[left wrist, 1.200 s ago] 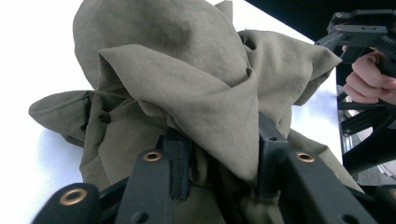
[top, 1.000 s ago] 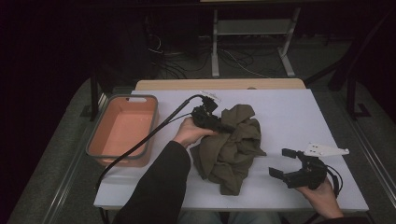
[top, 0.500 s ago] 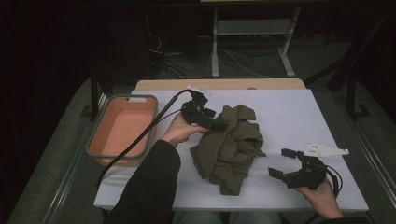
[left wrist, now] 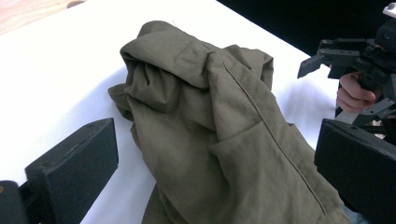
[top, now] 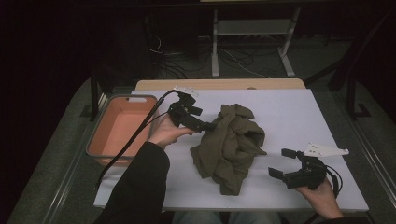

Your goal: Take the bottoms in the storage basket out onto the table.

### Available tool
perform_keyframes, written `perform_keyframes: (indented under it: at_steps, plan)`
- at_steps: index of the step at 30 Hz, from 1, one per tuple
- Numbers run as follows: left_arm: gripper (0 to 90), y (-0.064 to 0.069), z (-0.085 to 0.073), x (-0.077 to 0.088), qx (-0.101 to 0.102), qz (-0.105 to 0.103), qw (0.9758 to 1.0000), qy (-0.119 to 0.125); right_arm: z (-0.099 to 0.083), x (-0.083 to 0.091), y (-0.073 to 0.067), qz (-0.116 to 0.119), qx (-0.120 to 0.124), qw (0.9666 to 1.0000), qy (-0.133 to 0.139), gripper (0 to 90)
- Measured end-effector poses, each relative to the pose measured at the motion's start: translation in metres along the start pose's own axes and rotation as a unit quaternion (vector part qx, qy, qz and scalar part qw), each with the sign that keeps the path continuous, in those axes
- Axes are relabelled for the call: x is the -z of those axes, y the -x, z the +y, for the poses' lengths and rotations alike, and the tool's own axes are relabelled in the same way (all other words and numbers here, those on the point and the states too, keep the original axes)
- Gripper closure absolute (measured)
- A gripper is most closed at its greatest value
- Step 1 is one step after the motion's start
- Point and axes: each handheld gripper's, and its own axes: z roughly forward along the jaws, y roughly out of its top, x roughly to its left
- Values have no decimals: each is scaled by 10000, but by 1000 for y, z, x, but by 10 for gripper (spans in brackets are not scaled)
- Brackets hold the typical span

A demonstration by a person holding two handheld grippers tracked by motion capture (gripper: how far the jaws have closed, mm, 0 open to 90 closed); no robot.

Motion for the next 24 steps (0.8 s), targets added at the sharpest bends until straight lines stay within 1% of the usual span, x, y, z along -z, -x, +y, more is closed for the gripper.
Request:
perform_keyframes:
  at_steps: [3,4,7,8,9,11,12,13,14,20,24]
  plan:
    - [0,1,-4,7,-20,31,10000,28,0,0,0,-7,5,10000,12,3]
    - [0,2,-6,9,8,50,10000,57,0,0,0,-9,4,10000,12,3]
    - [0,2,-10,14,4,82,9999,83,0,0,0,-7,3,10000,10,3]
    - [0,2,-12,16,50,80,9999,133,0,0,0,-6,-4,10000,-3,3]
    - [0,2,-14,18,54,71,9999,142,0,0,0,-7,-6,10000,-3,3]
    - [0,2,-18,21,137,83,9997,164,0,-1,0,-7,-8,10000,1,3]
    - [0,1,-20,23,107,112,9998,147,0,-1,0,-8,-5,10000,-2,3]
    - [0,1,-22,25,139,124,9997,173,0,-1,-1,-7,-2,10000,-8,3]
    - [0,0,-24,27,100,122,9998,143,0,-1,-1,-7,11,10000,-9,3]
    - [0,-2,-37,38,235,222,9991,282,0,-1,-1,-11,-1,10000,-7,3]
    - [0,-2,-46,44,268,278,9987,339,0,-1,-1,-16,4,10000,-6,3]
